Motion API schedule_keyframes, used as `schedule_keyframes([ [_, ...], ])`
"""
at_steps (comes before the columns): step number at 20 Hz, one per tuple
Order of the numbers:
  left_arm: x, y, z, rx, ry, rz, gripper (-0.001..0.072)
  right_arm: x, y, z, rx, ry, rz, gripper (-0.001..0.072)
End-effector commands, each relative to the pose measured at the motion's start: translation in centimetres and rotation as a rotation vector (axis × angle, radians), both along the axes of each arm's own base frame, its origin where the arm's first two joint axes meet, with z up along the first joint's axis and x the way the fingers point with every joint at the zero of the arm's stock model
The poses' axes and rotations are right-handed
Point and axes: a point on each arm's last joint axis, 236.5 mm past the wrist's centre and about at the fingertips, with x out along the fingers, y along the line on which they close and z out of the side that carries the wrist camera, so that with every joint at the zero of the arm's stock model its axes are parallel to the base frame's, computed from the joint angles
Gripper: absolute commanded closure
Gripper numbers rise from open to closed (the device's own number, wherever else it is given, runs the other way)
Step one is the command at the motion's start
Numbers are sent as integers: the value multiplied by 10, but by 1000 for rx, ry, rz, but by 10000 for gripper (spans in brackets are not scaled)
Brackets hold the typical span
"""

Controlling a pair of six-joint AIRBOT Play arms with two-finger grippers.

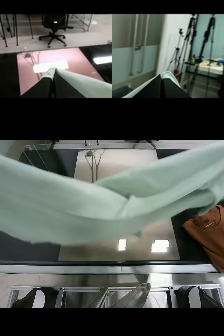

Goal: Fold the shirts.

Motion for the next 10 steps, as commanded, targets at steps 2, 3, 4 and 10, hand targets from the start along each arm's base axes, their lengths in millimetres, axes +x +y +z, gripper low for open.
schedule_keyframes([
  [2, 66, 10, -61, -43, 295, -111, 678, 31, -17, -25, -25, 90, -17, 694],
  [3, 94, 13, -90, -75, 396, -147, 678, 53, -22, -43, 9, 166, 46, 694],
  [4, 119, 19, -121, -109, 497, -169, 678, 82, -26, -67, 42, 251, 103, 694],
  [10, 224, 57, -331, -288, 969, -232, 678, 287, -25, -294, 81, 726, -6, 694],
])
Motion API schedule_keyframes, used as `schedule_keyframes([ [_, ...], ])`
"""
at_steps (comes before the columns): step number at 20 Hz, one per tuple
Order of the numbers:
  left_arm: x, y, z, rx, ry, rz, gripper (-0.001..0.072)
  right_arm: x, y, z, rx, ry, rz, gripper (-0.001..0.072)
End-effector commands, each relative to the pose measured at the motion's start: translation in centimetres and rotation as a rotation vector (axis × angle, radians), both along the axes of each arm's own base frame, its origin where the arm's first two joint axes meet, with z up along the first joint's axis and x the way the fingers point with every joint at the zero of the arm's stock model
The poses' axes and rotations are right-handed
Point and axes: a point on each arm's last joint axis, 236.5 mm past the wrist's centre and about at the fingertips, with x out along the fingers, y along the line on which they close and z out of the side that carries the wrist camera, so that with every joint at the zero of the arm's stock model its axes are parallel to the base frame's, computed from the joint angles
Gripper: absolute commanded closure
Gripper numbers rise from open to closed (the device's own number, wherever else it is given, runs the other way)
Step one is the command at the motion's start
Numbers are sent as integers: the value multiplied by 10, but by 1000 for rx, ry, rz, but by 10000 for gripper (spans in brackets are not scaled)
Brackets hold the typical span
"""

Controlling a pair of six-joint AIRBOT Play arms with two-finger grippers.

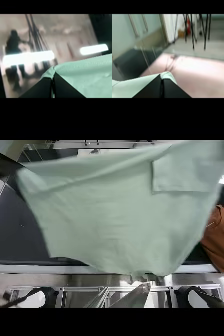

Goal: Fold the shirts.

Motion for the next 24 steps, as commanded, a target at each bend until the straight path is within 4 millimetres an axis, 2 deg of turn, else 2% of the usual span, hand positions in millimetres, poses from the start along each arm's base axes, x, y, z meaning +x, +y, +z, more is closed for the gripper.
schedule_keyframes([
  [1, 43, 14, -127, -84, 247, -19, 678, 101, 4, -139, -34, 236, -100, 694],
  [2, 53, 16, -152, -111, 267, -18, 678, 117, 5, -165, 6, 288, -89, 695],
  [5, 83, 23, -202, -218, 266, 12, 678, 142, 3, -229, 92, 410, -78, 694],
  [6, 92, 30, -218, -213, 277, 24, 678, 145, 2, -250, 98, 448, -79, 694],
  [8, 109, 37, -236, -216, 277, 24, 678, 142, 6, -285, 114, 522, -44, 695],
  [10, 122, 36, -249, -215, 276, 5, 678, 131, 17, -310, 138, 589, 34, 695],
  [12, 120, 29, -265, -226, 325, -42, 678, 117, 21, -333, 145, 668, 85, 694],
  [16, 107, 35, -303, -203, 453, -49, 679, 91, 13, -375, 103, 792, 78, 694],
  [18, 104, 33, -311, -212, 474, -55, 680, 78, 11, -391, 78, 835, 79, 695],
  [21, 98, 30, -311, -223, 493, -75, 676, 67, 13, -407, 81, 880, 81, 694],
  [22, 92, 28, -309, -229, 508, -95, 564, 65, 14, -409, 89, 892, 87, 693],
  [23, 87, 29, -305, -240, 522, -109, 410, 64, 17, -407, 95, 896, 98, 613],
  [24, 80, 30, -296, -254, 532, -128, 382, 64, 17, -400, 94, 885, 101, 390],
])
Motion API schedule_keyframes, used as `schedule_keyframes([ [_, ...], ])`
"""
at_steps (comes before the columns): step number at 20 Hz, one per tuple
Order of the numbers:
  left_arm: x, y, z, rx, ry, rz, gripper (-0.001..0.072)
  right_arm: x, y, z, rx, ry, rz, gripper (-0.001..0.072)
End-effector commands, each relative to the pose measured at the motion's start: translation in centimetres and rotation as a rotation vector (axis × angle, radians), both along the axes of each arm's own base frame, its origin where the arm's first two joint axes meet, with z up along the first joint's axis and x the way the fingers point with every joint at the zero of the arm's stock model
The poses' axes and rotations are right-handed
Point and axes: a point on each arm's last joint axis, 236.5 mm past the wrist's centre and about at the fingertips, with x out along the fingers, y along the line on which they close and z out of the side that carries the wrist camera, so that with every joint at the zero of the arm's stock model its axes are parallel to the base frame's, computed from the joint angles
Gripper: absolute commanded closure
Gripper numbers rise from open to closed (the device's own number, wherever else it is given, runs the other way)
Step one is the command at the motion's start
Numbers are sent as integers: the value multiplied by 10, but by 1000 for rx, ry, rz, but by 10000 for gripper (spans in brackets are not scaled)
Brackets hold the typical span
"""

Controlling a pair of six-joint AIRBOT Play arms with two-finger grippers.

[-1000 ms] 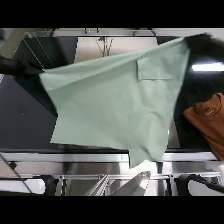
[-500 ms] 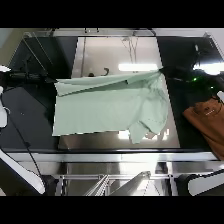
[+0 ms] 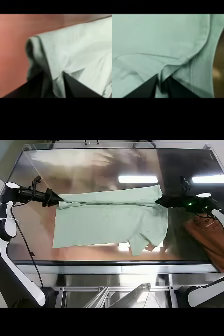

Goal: Fold the shirts.

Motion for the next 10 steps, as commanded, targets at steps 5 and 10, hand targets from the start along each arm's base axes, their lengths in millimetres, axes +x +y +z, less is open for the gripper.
schedule_keyframes([
  [5, -39, 30, 107, -52, -61, -61, 385, -27, -28, 88, 46, -50, 26, 326],
  [10, -125, 44, 123, 21, 70, -10, 385, -129, -65, 59, 5, 266, 51, 343],
])
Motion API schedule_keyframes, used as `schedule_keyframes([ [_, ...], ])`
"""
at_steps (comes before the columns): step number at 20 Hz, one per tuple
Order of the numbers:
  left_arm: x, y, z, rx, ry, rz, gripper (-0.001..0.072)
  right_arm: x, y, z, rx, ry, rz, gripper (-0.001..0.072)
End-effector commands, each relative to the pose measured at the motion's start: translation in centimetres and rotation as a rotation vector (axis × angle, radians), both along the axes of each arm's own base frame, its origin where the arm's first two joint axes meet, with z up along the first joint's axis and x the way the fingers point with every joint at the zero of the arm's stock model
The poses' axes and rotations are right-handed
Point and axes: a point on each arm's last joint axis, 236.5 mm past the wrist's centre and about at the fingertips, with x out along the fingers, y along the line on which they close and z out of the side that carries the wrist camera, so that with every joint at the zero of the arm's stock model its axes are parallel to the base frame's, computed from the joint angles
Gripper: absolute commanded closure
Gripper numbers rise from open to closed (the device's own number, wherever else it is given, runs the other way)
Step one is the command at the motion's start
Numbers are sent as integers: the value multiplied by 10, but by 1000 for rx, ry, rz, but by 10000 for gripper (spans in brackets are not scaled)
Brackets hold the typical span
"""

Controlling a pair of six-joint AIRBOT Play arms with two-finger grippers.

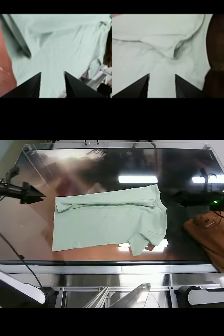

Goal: Fold the shirts.

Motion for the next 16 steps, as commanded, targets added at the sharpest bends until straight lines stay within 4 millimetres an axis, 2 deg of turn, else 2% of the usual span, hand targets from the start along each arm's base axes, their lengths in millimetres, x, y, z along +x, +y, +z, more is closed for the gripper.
schedule_keyframes([
  [1, -82, -6, -3, 28, 133, 4, 385, -81, -19, -33, -18, 265, -5, 342],
  [3, -141, -15, -39, 93, 249, 38, 384, -116, -9, -61, 39, 375, -33, 342],
  [5, -192, -15, -74, 186, 358, 65, 384, -140, 3, -87, 61, 449, -59, 342],
  [8, -231, -14, -101, 286, 452, 102, 384, -162, 20, -108, 82, 513, -76, 342],
  [10, -239, -24, -106, 269, 473, 91, 384, -164, 33, -108, 106, 511, -58, 342],
  [15, -238, -49, -120, 258, 485, 23, 384, -137, 76, -103, 144, 445, -45, 345],
  [16, -235, -55, -123, 247, 484, 19, 383, -134, 84, -101, 156, 438, -40, 406],
])
